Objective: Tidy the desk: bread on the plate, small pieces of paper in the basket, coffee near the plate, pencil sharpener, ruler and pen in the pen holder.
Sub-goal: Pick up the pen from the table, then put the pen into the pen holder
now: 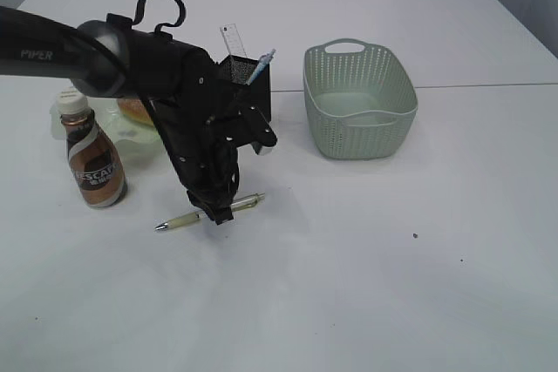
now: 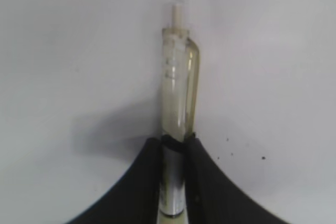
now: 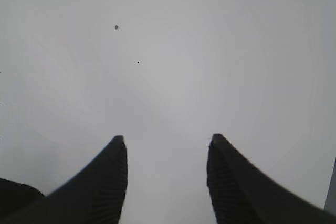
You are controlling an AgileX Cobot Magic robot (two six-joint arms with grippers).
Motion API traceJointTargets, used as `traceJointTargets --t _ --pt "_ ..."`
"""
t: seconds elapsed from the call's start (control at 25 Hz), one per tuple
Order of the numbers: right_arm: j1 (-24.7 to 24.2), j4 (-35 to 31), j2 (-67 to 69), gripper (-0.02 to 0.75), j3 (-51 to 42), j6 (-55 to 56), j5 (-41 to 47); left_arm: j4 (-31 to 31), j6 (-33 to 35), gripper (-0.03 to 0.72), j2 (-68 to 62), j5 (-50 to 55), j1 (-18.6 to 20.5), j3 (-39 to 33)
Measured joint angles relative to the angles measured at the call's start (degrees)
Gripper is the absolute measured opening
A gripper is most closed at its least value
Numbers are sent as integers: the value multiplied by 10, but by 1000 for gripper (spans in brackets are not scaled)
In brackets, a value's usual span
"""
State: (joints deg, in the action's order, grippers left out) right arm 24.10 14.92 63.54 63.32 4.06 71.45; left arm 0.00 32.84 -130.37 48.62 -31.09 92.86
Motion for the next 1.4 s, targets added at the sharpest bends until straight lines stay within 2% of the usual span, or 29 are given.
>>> traceJointTargets --t 0.12,0.36,0.68,1.04,1.2,1.4 --pt "0 0 0 365 0 0 0 0 0 69 0 5 1 1" --pt "0 0 0 365 0 0 0 -13 -17 62 0 13 1 2" --pt "0 0 0 365 0 0 0 -115 -84 62 21 27 3 1" --pt "0 0 0 365 0 0 0 -191 -151 62 91 53 3 -5" --pt "0 0 0 365 0 0 0 -215 -154 62 126 22 3 -42" --pt "0 0 0 365 0 0 0 -258 -123 62 185 -127 3 -164"
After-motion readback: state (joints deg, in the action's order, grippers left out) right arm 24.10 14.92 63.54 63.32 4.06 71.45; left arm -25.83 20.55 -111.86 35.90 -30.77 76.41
